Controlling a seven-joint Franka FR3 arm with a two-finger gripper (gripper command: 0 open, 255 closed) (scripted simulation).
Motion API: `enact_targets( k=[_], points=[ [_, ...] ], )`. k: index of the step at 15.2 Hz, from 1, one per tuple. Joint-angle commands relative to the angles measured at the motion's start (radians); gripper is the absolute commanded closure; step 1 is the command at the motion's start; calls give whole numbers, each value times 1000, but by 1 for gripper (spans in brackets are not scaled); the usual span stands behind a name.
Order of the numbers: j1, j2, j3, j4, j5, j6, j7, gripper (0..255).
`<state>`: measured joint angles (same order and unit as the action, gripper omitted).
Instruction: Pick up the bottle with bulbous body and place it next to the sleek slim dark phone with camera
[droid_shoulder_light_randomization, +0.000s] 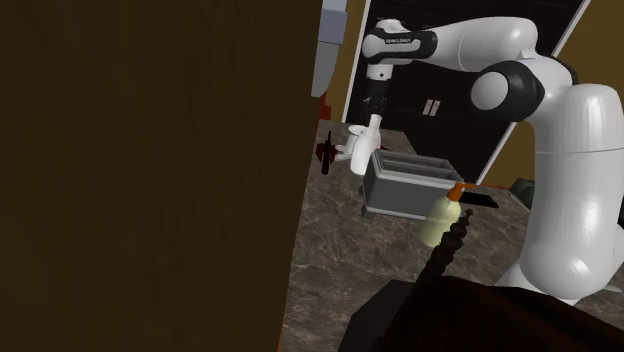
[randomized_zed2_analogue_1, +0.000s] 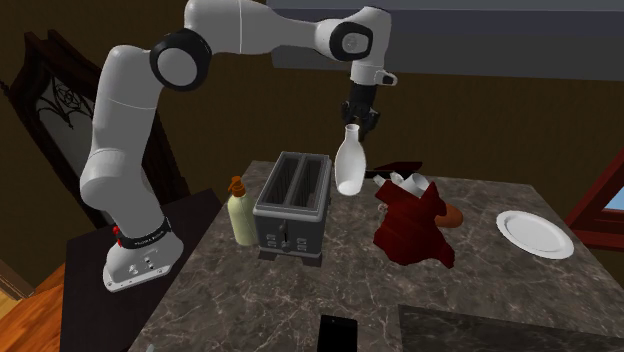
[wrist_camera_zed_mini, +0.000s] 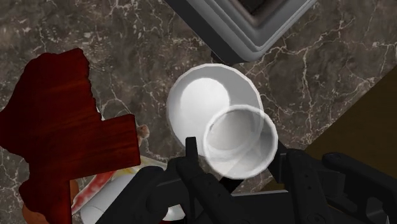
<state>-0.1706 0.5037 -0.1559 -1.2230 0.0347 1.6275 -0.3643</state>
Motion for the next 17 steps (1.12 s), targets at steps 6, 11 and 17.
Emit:
enact_targets(
  k=[6,11,17],
  points=[
    [-18,-60,-11,-33,-7,-26,-30,255],
    [-54,-214,-41,-261,-29,52,-103,255],
    [-106,-355,-85,-455,-58,112,-197,255]
  ],
)
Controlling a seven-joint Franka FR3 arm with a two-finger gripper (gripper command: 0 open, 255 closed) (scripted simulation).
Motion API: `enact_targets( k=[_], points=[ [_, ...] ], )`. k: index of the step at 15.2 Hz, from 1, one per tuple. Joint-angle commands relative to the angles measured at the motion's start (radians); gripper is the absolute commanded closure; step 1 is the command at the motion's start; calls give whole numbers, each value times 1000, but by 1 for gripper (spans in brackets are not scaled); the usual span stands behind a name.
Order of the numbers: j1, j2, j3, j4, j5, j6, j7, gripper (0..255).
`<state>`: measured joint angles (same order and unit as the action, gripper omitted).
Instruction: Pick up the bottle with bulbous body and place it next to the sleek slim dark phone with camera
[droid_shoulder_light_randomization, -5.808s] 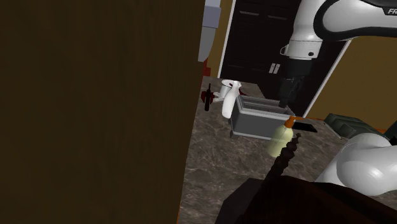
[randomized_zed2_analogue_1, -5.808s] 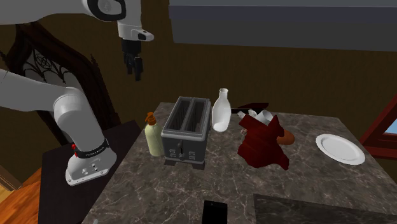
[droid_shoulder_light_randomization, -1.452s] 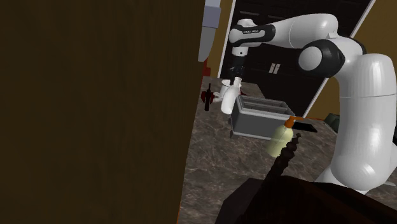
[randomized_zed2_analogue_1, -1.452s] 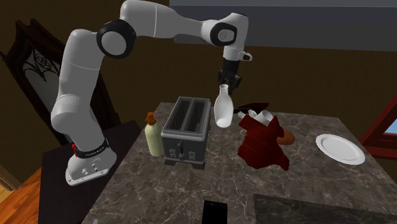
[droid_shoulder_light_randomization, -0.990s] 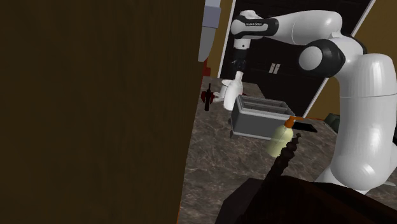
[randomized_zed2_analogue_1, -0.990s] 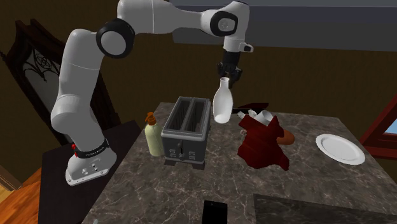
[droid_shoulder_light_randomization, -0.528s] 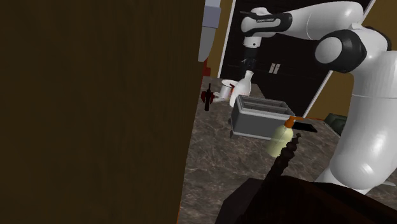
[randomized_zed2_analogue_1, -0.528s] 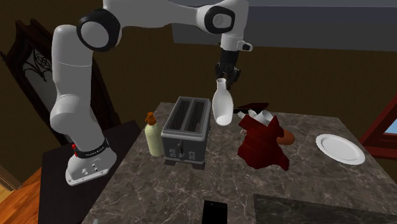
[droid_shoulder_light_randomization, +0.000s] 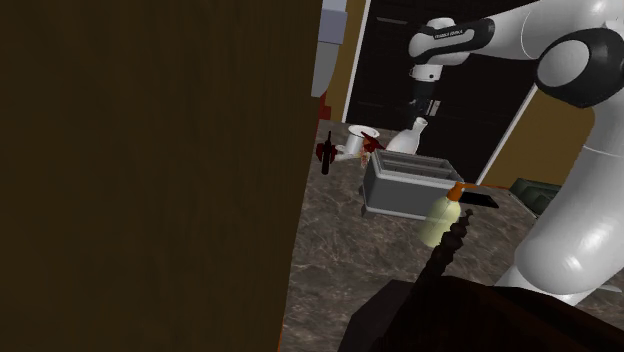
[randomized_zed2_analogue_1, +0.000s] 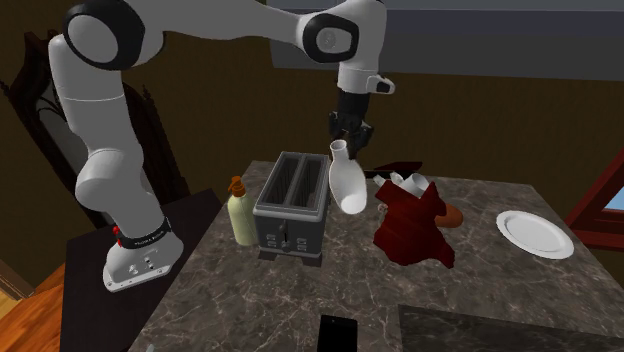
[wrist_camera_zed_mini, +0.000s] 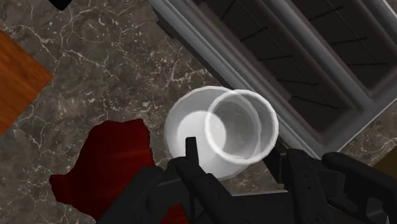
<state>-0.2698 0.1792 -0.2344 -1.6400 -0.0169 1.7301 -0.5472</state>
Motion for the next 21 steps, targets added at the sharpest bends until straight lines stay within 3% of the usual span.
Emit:
enact_targets(
  k=[1,11,21],
  points=[
    [-16,-50,-15,-64,-12,17,-30,255],
    [-116,-204,-110,-253,-69,69,-210,255],
    [-225,-268,-229,-320,-116,98,-421,255]
  ],
)
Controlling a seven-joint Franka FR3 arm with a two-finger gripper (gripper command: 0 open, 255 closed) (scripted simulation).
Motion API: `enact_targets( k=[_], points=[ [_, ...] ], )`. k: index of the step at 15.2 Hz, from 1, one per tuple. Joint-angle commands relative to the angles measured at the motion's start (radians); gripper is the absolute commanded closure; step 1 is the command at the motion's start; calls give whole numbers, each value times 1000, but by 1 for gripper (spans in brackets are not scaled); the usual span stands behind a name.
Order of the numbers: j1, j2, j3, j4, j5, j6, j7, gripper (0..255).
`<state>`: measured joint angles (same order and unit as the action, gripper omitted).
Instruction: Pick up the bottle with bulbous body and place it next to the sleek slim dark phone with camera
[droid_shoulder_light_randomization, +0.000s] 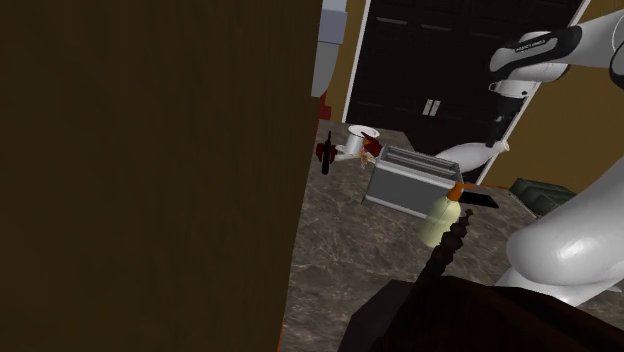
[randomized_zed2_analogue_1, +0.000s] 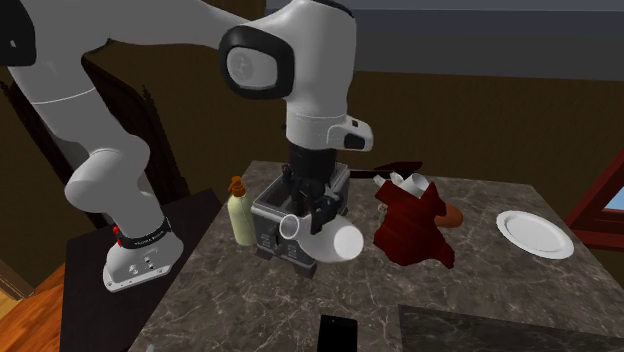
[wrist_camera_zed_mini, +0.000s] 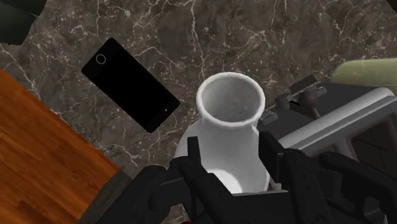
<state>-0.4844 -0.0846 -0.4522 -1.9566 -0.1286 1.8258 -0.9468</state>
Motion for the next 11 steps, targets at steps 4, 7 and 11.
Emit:
enact_targets(
  k=[4,7,11],
  points=[
    [-54,-1,-65,1,-12,11,-116,255],
    [-87,14,-107,16,-10,18,-192,255],
    [-133,52,-163,52,6,25,-300,255]
  ],
)
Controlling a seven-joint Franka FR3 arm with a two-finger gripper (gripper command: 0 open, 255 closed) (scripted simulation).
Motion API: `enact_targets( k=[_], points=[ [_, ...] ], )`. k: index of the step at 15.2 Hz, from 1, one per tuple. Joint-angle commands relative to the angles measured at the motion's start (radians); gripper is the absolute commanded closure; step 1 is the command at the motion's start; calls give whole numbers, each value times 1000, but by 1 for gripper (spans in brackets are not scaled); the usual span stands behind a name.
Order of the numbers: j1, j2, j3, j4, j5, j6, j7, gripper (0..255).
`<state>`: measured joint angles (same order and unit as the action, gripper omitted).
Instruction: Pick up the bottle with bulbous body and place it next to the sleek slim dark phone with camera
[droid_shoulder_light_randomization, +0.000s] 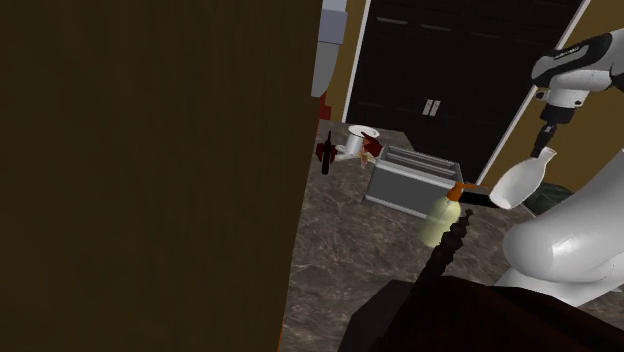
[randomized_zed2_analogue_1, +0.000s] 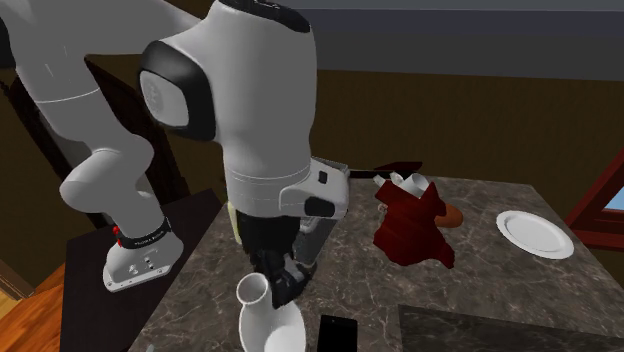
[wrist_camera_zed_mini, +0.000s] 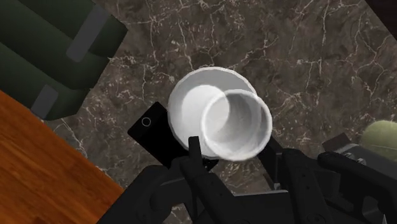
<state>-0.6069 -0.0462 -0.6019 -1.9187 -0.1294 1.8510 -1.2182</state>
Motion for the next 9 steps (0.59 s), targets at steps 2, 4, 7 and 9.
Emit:
enact_targets(
  k=[2,4,7,9],
  points=[
    [-36,40,-41,39,21,3,-86,255],
    [-62,72,-69,69,41,4,-146,255],
    [-98,119,-97,99,72,17,-218,255],
    [-99,124,-97,76,75,43,-218,255]
  ],
)
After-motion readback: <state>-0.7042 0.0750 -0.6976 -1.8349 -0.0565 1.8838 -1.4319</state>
